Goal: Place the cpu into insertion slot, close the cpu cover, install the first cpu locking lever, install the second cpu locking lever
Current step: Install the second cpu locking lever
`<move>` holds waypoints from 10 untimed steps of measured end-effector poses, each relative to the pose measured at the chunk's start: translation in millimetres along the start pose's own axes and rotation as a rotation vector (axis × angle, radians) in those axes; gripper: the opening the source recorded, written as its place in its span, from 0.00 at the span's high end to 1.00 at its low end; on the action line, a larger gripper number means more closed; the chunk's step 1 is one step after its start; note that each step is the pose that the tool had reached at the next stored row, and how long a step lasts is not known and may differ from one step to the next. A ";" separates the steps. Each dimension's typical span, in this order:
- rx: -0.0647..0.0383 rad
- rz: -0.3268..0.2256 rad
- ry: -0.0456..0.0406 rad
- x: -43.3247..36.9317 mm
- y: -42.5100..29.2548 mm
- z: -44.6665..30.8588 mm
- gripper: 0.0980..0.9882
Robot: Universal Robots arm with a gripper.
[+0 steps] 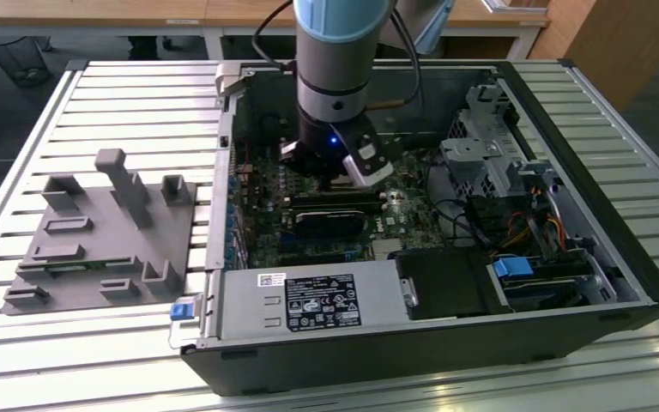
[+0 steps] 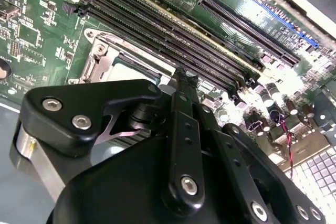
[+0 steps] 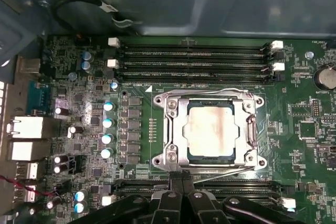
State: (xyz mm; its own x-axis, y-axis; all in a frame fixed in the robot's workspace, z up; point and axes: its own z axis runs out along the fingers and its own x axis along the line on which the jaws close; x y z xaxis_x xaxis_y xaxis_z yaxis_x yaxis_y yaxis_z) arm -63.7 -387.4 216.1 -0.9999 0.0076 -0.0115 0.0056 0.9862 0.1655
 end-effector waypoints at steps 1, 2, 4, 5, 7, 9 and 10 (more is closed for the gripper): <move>-0.008 0.000 -0.0001 0.5 -1.4 -0.2 0.97; -0.014 0.000 -0.0001 1.0 -2.9 -0.4 0.97; -0.021 0.000 0.0000 1.9 -6.6 -0.8 0.97; -0.024 0.000 -0.0001 2.6 -8.1 -0.8 0.97; -0.027 0.000 0.0001 3.8 -10.2 -0.3 0.97; -0.031 0.000 0.0000 4.4 -11.2 1.4 0.97; -0.033 0.000 0.0000 4.7 -11.5 2.6 0.97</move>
State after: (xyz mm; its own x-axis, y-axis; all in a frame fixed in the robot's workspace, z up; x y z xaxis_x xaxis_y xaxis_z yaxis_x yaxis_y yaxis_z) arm -68.4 -398.3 211.5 -0.9999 0.0080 -0.0114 0.0056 0.9802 0.1979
